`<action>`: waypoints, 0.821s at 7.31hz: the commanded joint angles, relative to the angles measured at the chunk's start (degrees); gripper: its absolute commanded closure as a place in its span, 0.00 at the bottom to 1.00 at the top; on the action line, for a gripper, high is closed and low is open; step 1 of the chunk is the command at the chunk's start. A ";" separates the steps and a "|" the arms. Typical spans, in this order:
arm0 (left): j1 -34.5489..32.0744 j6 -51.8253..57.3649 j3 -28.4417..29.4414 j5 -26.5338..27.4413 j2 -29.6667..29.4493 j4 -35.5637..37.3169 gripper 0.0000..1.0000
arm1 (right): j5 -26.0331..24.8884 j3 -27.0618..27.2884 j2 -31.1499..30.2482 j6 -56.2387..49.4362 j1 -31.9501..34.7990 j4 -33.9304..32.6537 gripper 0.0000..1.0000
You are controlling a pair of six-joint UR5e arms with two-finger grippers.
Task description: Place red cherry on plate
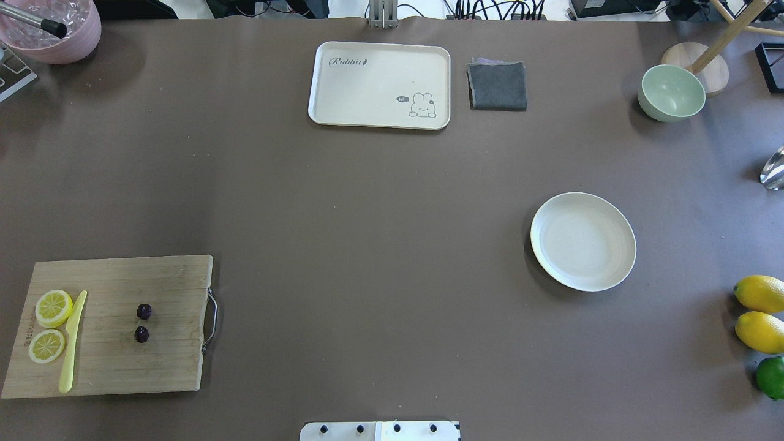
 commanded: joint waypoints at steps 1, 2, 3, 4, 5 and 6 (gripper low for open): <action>0.29 0.09 -0.05 0.09 -0.17 -0.01 0.02 | 1.76 -0.30 0.26 0.21 0.00 0.69 0.00; 0.38 -0.08 -0.14 0.09 -0.17 -0.53 0.02 | 2.19 -0.22 0.00 0.30 0.00 0.69 0.00; 0.64 -0.26 -0.05 0.09 0.09 -1.15 0.02 | 4.03 -0.22 -0.35 0.21 0.00 0.69 0.00; 0.73 -0.35 -0.05 0.09 0.18 -1.15 0.02 | 5.18 -0.13 -0.35 0.21 0.00 0.69 0.00; 0.73 -0.35 -0.05 0.09 0.27 -1.15 0.02 | 5.27 -0.04 -0.27 0.30 0.00 1.21 0.00; 0.73 -0.35 -0.05 0.09 0.18 -1.15 0.02 | 5.28 -0.13 -0.26 0.30 0.00 2.35 0.00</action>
